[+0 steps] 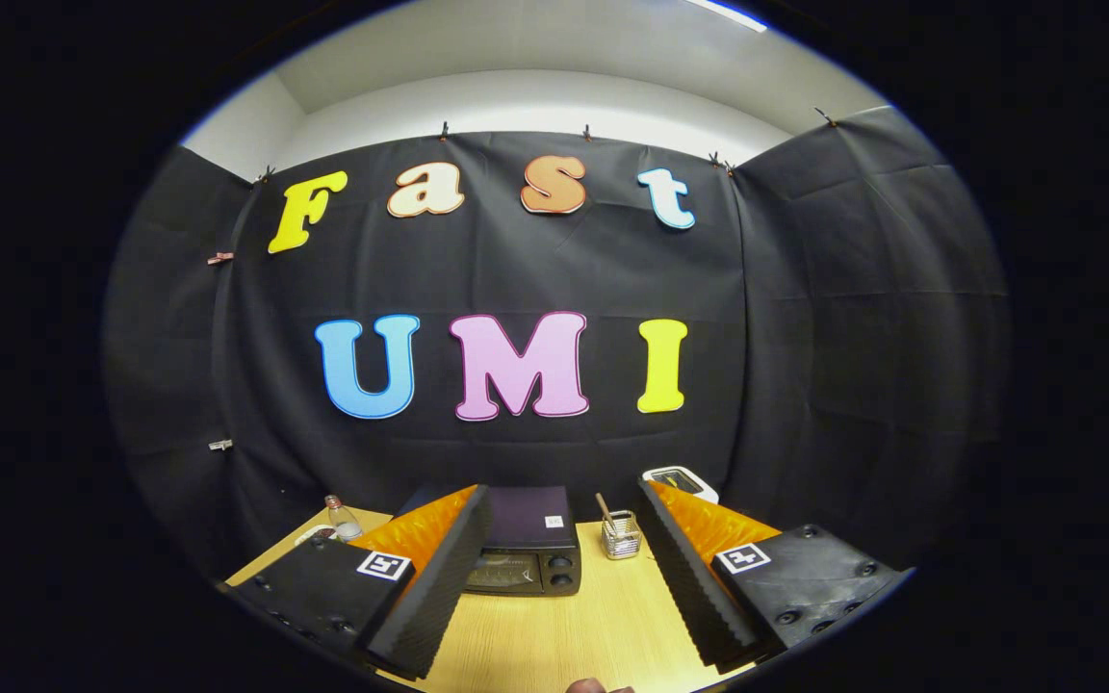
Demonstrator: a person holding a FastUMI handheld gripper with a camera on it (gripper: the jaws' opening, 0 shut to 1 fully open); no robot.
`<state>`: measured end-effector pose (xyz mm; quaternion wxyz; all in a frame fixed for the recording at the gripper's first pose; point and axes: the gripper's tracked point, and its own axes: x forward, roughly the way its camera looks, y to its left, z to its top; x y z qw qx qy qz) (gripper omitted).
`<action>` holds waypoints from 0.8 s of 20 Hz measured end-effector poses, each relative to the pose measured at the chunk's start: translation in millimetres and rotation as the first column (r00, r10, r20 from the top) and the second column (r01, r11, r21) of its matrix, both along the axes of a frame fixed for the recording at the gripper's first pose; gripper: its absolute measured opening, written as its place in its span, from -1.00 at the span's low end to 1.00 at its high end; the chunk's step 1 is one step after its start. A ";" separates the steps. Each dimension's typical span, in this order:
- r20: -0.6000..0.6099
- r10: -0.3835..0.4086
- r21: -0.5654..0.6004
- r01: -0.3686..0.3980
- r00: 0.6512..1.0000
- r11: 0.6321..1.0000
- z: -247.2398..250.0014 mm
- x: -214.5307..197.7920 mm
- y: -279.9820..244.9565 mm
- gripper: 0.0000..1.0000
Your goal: Open the toaster oven, put the food inside, and close the toaster oven door.
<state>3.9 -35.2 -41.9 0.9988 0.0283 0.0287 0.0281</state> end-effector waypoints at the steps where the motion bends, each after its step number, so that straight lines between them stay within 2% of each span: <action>1: 0.012 0.005 0.011 -0.006 1.000 1.000 1.4 -0.1 1.2 0.98; 4: 0.051 -0.018 0.027 0.016 0.999 1.000 6.0 2.8 -8.1 0.97; 8: 0.030 0.006 0.013 -0.007 1.000 1.000 -0.8 9.6 -3.0 0.98; 11: 0.058 -0.033 -0.001 0.033 0.998 0.999 4.8 11.1 -14.3 0.97; 16: 0.027 -0.049 -0.009 0.049 0.998 0.999 -4.4 14.7 -26.2 0.97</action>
